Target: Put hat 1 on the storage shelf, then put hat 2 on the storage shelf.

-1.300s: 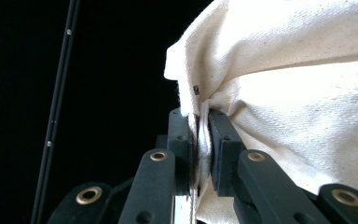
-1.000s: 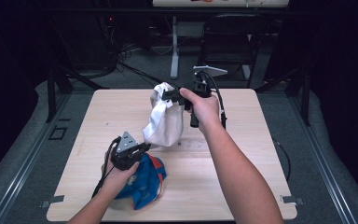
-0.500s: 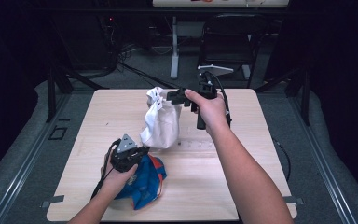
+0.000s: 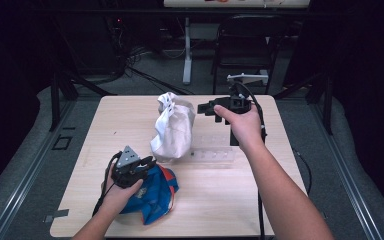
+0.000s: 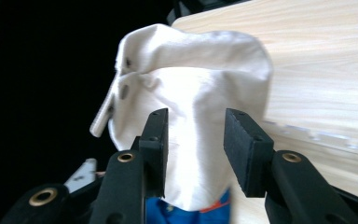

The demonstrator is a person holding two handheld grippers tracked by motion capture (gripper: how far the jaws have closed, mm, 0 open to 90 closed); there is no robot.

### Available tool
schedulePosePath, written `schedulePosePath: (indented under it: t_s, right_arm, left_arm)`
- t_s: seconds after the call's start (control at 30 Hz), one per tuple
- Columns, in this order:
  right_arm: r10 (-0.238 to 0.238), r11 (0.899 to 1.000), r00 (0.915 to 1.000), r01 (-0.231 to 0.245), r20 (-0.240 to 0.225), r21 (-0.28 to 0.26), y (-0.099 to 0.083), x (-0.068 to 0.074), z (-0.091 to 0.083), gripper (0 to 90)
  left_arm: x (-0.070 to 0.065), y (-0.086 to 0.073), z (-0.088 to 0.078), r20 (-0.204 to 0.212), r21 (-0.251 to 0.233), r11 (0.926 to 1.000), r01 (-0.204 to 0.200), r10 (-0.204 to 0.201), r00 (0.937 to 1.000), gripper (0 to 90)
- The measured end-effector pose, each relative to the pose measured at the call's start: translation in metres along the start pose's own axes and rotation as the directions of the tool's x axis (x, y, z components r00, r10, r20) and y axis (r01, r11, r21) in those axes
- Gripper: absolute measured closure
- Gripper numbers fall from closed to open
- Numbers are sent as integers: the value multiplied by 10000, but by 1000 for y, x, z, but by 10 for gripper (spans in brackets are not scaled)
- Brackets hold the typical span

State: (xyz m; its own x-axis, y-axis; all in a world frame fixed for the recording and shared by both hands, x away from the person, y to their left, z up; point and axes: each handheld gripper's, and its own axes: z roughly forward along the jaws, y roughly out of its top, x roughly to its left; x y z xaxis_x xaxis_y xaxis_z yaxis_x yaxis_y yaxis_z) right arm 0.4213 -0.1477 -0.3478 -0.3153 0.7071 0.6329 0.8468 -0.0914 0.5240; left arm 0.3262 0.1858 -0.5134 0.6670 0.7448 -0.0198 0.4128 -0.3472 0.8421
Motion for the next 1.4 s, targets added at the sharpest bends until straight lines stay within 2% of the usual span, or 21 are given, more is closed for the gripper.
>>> schedulePosePath:
  t_s: [0.1,0.23,0.3,0.4,0.47,0.6,0.67,0.7,0.73,0.8,0.83,0.93,1.0,1.03,1.13,1.37,1.4]
  right_arm:
    - [-64,9999,9998,66,192,-130,-4,-5,-8,593]
    - [-365,9993,9983,367,460,-42,-13,-12,-18,607]
    - [-516,9983,9966,532,648,-237,-19,-16,-23,615]
    - [-718,9965,9933,754,909,-367,-30,-24,-28,628]
    - [-618,9972,9938,653,921,-360,-37,-32,-30,626]
    - [-454,9981,9941,493,987,-373,-51,-45,-35,602]
    - [-501,9980,9941,535,957,-329,-59,-50,-38,607]
    - [-591,9975,9932,627,1001,-335,-64,-52,-39,607]
    - [-689,9964,9914,739,1115,-408,-70,-54,-41,607]
    - [-767,9958,9900,820,1186,-408,-79,-58,-42,603]
    - [-843,9949,9870,911,1371,-444,-85,-61,-42,598]
    - [-1122,9880,9750,1300,1919,-832,-101,-70,-40,595]
    - [-1182,9862,9681,1405,2210,-880,-112,-75,-37,582]
    - [-1229,9858,9648,1456,2324,-834,-116,-78,-35,580]
    - [-1324,9856,9533,1556,2715,-660,-129,-85,-28,586]
    - [-1267,9891,9548,1421,2689,-388,-154,-92,-15,587]
    - [-1315,9884,9549,1469,2662,-386,-157,-93,-13,586]
  left_arm:
    - [3,-3,-6,-41,26,9998,181,-180,9998,751]
    - [16,-14,-21,-404,-65,9973,731,-733,9965,711]
    - [22,-18,-26,-593,-26,9954,953,-953,9937,684]
    - [26,-26,-31,-940,59,9953,970,-960,9909,675]
    - [29,-31,-35,-1122,54,9946,1034,-1022,9884,657]
    - [38,-36,-43,-1383,67,9871,1597,-1572,9778,586]
    - [41,-39,-48,-1552,52,9855,1695,-1667,9737,576]
    - [41,-39,-48,-1552,52,9855,1695,-1667,9737,573]
    - [45,-43,-53,-1786,-85,9822,1875,-1860,9662,568]
    - [50,-47,-56,-1649,-222,9749,2216,-2222,9610,586]
    - [52,-48,-57,-1664,-291,9719,2335,-2351,9576,595]
    - [57,-49,-61,-1823,-343,9688,2453,-2474,9516,615]
    - [59,-51,-61,-1985,-359,9713,2351,-2374,9509,610]
    - [60,-52,-61,-2068,-286,9738,2255,-2264,9518,594]
    - [64,-57,-58,-2149,-156,9710,2384,-2361,9477,546]
    - [72,-66,-57,-2276,166,9670,2543,-2440,9427,524]
    - [74,-68,-57,-2377,189,9660,2577,-2460,9397,523]
